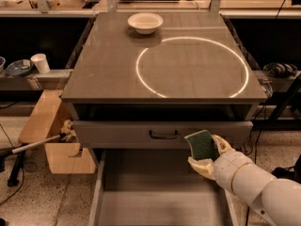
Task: Pick sponge from middle drawer and place on counter
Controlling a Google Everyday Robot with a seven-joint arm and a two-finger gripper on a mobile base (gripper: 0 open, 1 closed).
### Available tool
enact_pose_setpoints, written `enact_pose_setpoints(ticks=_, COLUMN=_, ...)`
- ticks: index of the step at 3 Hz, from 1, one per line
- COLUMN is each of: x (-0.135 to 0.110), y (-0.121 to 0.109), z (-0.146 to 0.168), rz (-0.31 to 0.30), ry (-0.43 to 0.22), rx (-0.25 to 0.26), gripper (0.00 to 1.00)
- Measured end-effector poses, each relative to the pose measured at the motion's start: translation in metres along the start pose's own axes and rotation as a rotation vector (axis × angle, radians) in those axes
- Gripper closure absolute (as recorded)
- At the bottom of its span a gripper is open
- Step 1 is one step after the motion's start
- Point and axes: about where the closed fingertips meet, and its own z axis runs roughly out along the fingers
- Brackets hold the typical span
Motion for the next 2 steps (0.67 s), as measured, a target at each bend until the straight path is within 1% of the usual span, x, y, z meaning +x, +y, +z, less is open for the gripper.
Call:
enact_pose_setpoints(ticks=1, x=-0.005, y=-0.003, z=0.000, rz=0.003, ry=0.011, rx=-0.005, gripper=1.00)
enact_pose_setpoints(ticks=2, x=-0.021, y=-0.017, z=-0.010, rz=-0.008, ry=0.020, rx=0.009, gripper=1.00)
